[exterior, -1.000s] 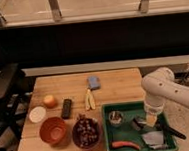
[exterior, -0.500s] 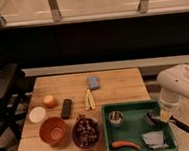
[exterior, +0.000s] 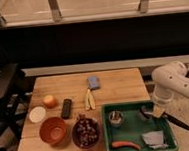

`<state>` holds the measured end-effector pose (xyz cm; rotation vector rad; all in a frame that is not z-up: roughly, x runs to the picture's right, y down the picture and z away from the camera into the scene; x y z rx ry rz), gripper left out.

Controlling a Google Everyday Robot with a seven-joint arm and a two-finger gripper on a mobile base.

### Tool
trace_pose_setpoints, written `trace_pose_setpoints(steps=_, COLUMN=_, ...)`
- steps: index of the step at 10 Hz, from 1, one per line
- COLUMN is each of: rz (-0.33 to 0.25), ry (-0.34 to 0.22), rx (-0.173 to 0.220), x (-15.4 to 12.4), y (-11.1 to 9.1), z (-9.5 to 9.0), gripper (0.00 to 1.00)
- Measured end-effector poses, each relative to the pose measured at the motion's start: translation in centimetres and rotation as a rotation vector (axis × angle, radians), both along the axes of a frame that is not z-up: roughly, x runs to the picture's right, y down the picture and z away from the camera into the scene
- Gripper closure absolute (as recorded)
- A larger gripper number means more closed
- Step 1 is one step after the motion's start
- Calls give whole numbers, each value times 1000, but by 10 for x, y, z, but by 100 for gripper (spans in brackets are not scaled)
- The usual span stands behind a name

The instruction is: Wipe tray with brush

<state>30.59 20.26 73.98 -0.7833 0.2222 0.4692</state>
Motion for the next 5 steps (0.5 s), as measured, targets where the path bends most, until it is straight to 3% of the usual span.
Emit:
trace_pose_setpoints(steps=3, rz=7, ry=-60, rx=-11, x=-42, y=7, z=-1, gripper=100)
trace_pose_setpoints(steps=5, rz=32, ry=-52, rx=-27, x=-44, y=19, z=-10, gripper=100)
